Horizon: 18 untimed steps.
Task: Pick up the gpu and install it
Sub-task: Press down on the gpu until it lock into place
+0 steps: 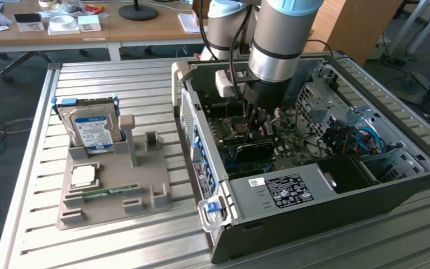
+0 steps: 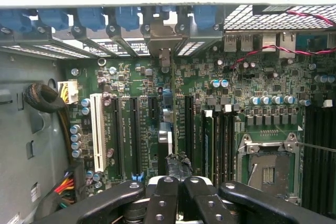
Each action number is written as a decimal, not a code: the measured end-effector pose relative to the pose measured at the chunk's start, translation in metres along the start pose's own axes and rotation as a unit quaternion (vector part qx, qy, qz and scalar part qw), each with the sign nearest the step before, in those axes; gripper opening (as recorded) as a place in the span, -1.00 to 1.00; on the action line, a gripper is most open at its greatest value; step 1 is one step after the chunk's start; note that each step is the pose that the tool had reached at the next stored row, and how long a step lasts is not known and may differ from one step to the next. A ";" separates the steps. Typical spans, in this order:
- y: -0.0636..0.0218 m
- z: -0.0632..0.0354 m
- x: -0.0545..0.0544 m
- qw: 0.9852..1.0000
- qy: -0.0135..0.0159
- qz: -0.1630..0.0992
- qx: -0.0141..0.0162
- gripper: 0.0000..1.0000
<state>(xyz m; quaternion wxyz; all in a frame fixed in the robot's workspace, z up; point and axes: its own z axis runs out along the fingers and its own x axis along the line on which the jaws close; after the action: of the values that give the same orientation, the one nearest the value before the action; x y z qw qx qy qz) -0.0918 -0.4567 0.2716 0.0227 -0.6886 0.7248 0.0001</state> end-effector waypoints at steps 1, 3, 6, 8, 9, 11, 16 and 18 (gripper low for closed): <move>0.0000 0.0001 0.000 1.000 0.000 0.001 0.000 -0.79; 0.0000 0.0002 0.000 1.000 0.000 0.002 0.000 -0.79; 0.0000 0.0002 0.000 1.000 0.000 0.002 0.000 -0.79; 0.0000 0.0005 0.000 1.000 0.002 0.002 0.000 -0.79; 0.0000 0.0005 0.000 1.000 0.002 0.002 0.000 -0.79; 0.0000 0.0005 0.000 1.000 0.002 0.002 0.000 -0.79; 0.0001 0.0026 0.000 1.000 0.002 0.002 0.000 -0.79; 0.0001 0.0029 0.000 1.000 0.002 0.002 0.000 -0.79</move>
<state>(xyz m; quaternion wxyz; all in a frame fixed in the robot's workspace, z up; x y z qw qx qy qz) -0.0918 -0.4567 0.2687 0.0214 -0.6869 0.7264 -0.0012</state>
